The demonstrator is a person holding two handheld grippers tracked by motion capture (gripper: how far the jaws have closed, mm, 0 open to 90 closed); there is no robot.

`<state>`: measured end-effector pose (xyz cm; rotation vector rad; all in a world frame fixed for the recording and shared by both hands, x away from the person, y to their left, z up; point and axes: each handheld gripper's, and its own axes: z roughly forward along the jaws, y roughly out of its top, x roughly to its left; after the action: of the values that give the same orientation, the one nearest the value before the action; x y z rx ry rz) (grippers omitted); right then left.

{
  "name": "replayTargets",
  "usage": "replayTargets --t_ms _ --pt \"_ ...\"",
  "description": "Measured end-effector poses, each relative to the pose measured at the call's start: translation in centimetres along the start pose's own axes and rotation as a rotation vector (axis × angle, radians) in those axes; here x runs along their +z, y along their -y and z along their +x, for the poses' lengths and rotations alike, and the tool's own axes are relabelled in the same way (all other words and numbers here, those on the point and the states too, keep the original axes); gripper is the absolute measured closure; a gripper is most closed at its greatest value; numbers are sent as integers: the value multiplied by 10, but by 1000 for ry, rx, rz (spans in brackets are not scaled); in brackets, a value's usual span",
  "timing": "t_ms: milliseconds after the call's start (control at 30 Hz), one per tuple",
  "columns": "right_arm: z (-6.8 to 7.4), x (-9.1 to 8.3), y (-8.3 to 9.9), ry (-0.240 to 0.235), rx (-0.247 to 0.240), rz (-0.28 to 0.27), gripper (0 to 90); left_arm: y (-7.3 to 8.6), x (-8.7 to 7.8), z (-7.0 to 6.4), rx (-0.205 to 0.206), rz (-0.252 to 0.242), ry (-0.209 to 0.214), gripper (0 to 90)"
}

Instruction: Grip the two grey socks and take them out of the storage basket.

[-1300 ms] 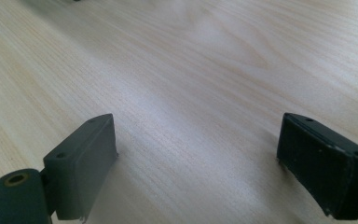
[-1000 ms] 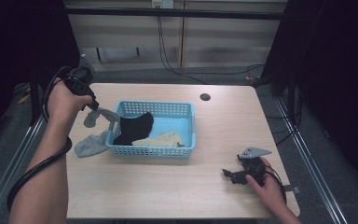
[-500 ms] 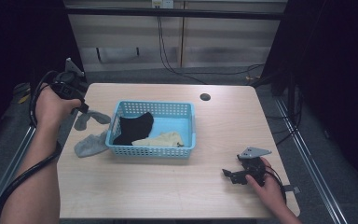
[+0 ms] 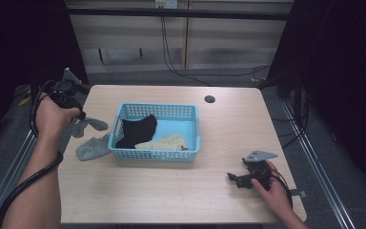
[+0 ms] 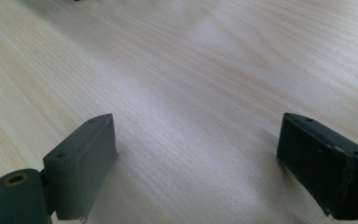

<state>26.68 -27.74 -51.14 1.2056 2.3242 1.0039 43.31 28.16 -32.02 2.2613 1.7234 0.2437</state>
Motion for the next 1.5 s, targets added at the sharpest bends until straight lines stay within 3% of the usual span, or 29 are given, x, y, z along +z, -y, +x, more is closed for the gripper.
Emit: replayTargets --t_ms 167,500,667,900,1000,1167,1500 --pt "0 0 0 0 -3 -1 111 3 10 1 -18 -24 20 839" --pt "0 0 0 -1 0 2 111 7 19 -10 -12 -7 53 712" --pt "0 0 0 -2 -2 3 111 12 24 -17 6 -11 71 594" --pt "0 0 0 -2 -3 3 111 23 36 -25 -3 -11 121 414" --pt "0 0 0 -1 -3 3 111 27 37 -27 -7 -21 130 389" --pt "0 0 0 -2 -2 3 111 38 40 -31 28 -33 149 322" --pt "0 0 0 -1 -2 3 111 65 42 -44 100 -78 186 284"
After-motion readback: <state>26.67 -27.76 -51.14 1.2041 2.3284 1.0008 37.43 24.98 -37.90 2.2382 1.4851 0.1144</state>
